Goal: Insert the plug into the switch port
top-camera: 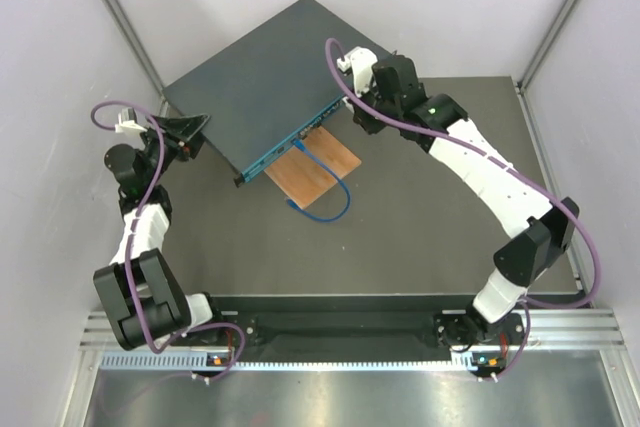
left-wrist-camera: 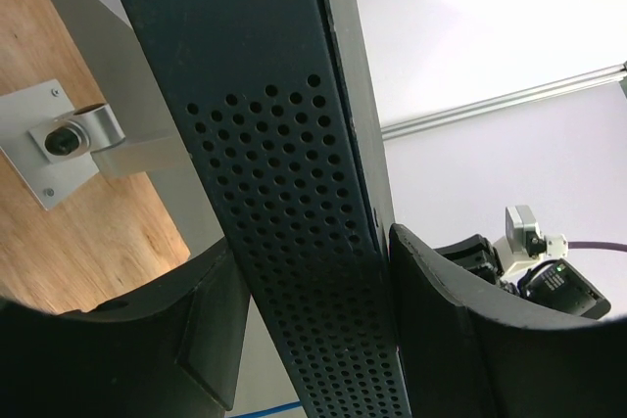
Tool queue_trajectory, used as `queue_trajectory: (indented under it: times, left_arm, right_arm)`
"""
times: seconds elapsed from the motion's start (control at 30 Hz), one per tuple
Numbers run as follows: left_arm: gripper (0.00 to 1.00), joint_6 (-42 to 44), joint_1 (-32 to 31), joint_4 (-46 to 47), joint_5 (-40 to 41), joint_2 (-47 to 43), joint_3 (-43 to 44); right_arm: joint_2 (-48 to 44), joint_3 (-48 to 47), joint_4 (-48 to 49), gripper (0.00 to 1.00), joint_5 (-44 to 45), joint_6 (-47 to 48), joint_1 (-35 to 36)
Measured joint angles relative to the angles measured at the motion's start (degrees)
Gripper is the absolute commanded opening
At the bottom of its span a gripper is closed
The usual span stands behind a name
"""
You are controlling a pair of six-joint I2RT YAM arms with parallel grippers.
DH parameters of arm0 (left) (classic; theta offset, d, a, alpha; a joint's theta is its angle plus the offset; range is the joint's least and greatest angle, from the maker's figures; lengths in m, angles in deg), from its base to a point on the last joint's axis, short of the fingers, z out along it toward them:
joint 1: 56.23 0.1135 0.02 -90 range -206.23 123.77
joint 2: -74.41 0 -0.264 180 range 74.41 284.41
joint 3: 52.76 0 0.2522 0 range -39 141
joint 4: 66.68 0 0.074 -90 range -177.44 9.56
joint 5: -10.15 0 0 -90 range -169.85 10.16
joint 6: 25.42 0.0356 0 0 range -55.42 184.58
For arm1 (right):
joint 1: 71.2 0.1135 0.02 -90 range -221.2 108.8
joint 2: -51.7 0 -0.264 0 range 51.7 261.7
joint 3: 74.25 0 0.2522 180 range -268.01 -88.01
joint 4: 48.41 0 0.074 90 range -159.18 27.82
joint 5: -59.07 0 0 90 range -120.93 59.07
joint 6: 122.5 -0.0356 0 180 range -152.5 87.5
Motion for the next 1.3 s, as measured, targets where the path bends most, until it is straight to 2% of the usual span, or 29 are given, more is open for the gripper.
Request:
queue_trajectory:
  times: [1.3]
  left_arm:
    - [0.00, 1.73, -0.66, -2.54, 1.90, -1.16, 0.00]
  right_arm:
    - [4.68, -5.11, -3.50, 0.00, 3.32, 0.57, 2.69]
